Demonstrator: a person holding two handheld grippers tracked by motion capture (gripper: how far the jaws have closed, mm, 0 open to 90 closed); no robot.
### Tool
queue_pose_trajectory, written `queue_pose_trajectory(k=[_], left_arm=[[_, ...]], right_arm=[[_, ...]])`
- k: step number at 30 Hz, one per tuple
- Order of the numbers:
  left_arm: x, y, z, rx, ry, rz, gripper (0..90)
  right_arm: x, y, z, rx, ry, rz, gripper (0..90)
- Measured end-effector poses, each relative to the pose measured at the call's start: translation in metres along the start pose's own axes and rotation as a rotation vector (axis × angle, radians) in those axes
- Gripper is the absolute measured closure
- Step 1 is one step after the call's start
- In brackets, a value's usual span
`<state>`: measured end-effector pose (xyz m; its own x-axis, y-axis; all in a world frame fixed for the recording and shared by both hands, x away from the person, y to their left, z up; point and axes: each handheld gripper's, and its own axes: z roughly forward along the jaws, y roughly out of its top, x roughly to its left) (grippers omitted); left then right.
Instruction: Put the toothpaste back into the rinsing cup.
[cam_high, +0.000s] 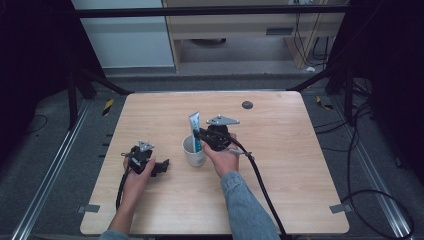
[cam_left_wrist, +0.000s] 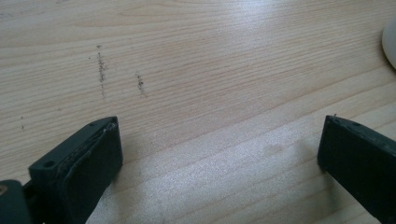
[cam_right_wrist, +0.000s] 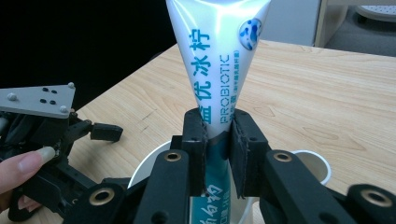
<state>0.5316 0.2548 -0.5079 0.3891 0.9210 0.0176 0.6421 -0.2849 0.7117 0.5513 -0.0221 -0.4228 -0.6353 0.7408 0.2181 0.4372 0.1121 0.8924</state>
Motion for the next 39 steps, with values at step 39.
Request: queue_pose_trajectory(k=[39], left_arm=[[0.0000,0.0000,0.0000,0.000,0.000,0.000,0.0]], right_arm=[[0.0042,0.0011,-0.0053,0.012,0.002,-0.002,65.0]])
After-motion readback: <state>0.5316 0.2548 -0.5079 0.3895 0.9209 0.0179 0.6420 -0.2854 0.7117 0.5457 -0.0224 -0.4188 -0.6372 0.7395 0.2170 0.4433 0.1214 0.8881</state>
